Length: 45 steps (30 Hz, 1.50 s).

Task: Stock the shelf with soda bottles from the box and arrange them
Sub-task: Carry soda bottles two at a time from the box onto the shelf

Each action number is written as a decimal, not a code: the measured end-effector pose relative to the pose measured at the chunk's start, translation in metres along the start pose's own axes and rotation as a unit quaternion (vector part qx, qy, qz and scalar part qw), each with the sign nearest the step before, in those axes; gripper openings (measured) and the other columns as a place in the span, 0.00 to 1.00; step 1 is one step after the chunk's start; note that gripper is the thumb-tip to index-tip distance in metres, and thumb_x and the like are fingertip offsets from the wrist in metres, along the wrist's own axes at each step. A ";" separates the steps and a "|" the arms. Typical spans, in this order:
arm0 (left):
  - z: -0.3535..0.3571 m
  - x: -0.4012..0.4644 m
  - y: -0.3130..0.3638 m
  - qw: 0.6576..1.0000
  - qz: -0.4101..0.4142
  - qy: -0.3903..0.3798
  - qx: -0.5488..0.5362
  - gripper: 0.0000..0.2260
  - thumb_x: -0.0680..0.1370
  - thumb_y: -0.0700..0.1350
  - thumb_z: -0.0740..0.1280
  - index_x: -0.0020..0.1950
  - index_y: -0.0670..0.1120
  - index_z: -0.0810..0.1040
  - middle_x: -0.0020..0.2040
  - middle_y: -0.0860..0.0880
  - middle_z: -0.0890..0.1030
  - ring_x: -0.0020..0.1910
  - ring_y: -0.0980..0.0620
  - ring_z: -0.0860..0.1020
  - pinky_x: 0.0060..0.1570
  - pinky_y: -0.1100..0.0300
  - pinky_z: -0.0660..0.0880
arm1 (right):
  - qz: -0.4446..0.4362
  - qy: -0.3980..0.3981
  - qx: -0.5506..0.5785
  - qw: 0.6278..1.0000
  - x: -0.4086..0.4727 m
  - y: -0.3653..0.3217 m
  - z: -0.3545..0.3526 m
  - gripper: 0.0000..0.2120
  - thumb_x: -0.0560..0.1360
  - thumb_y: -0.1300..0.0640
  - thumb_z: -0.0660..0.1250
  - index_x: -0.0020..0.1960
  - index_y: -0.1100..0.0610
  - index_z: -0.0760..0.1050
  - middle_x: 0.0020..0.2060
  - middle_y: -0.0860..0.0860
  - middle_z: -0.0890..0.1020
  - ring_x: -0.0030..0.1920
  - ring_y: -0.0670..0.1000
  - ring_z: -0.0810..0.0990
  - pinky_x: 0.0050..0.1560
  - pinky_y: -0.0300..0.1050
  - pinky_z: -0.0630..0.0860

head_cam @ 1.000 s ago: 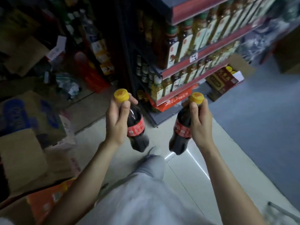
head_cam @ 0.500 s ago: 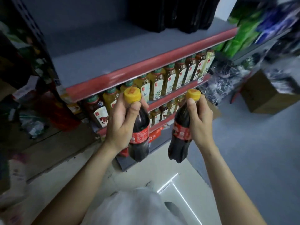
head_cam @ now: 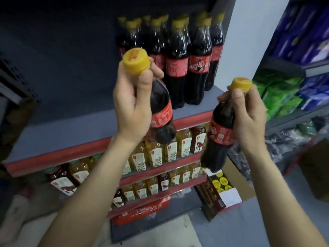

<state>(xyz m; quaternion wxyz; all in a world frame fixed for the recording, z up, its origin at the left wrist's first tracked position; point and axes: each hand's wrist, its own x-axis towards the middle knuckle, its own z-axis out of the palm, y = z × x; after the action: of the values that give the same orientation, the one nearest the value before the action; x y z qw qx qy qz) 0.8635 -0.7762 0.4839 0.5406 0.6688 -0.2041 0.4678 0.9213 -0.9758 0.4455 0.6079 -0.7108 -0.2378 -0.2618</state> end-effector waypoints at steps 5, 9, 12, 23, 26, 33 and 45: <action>0.064 0.037 -0.015 0.998 0.012 0.036 0.058 0.09 0.80 0.55 0.55 0.53 0.51 0.69 0.45 0.53 0.76 0.44 0.48 0.77 0.51 0.49 0.74 | -0.059 0.024 0.031 0.997 0.084 0.020 -0.029 0.05 0.79 0.46 0.58 0.48 0.45 0.70 0.39 0.47 0.81 0.41 0.52 0.79 0.44 0.51 0.73; 0.112 0.048 -0.036 0.994 0.002 0.058 0.091 0.10 0.80 0.56 0.55 0.53 0.52 0.69 0.45 0.53 0.77 0.45 0.53 0.78 0.52 0.60 0.73 | -0.080 0.056 0.057 0.994 0.135 0.045 -0.034 0.04 0.79 0.47 0.58 0.48 0.45 0.69 0.40 0.47 0.80 0.42 0.50 0.79 0.46 0.46 0.74; 0.137 0.053 -0.054 0.990 -0.010 0.059 0.130 0.16 0.79 0.57 0.55 0.54 0.45 0.70 0.45 0.52 0.78 0.46 0.58 0.77 0.52 0.66 0.72 | -0.073 0.045 0.066 0.994 0.165 0.065 -0.027 0.04 0.79 0.47 0.57 0.49 0.45 0.68 0.42 0.52 0.81 0.42 0.50 0.79 0.46 0.45 0.74; 0.155 0.077 -0.086 0.972 -0.047 0.097 0.207 0.14 0.80 0.54 0.58 0.52 0.44 0.72 0.43 0.56 0.79 0.45 0.56 0.79 0.52 0.60 0.74 | -0.011 -0.048 0.082 0.995 0.215 0.109 0.026 0.13 0.80 0.50 0.61 0.55 0.59 0.73 0.41 0.42 0.79 0.41 0.38 0.77 0.44 0.30 0.70; 0.152 0.082 -0.088 0.968 -0.055 0.096 0.226 0.13 0.80 0.51 0.56 0.52 0.43 0.73 0.42 0.56 0.78 0.45 0.58 0.78 0.52 0.63 0.73 | 0.011 -0.064 0.091 0.994 0.218 0.111 0.035 0.18 0.79 0.47 0.61 0.57 0.62 0.73 0.43 0.46 0.79 0.45 0.42 0.77 0.48 0.37 0.71; 0.143 0.080 -0.103 0.955 -0.095 0.108 0.259 0.16 0.79 0.54 0.57 0.53 0.43 0.75 0.44 0.56 0.80 0.46 0.62 0.78 0.49 0.71 0.71 | 0.011 -0.109 0.021 0.994 0.206 0.122 0.038 0.32 0.73 0.44 0.64 0.71 0.59 0.65 0.65 0.56 0.72 0.67 0.53 0.68 0.68 0.47 0.66; 0.151 0.080 -0.115 0.939 -0.055 0.210 0.267 0.17 0.78 0.42 0.65 0.66 0.42 0.69 0.53 0.60 0.76 0.56 0.58 0.76 0.55 0.75 0.67 | -0.029 -0.085 -0.008 0.996 0.153 0.139 0.025 0.36 0.75 0.63 0.68 0.77 0.53 0.54 0.70 0.54 0.66 0.67 0.41 0.63 0.62 0.20 0.56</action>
<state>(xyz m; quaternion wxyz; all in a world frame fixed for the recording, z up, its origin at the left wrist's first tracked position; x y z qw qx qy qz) 1.0523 -0.8571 0.4937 0.3972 0.6853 0.0837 0.6047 1.1293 -0.9686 0.4406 0.5721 -0.7282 -0.3068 -0.2197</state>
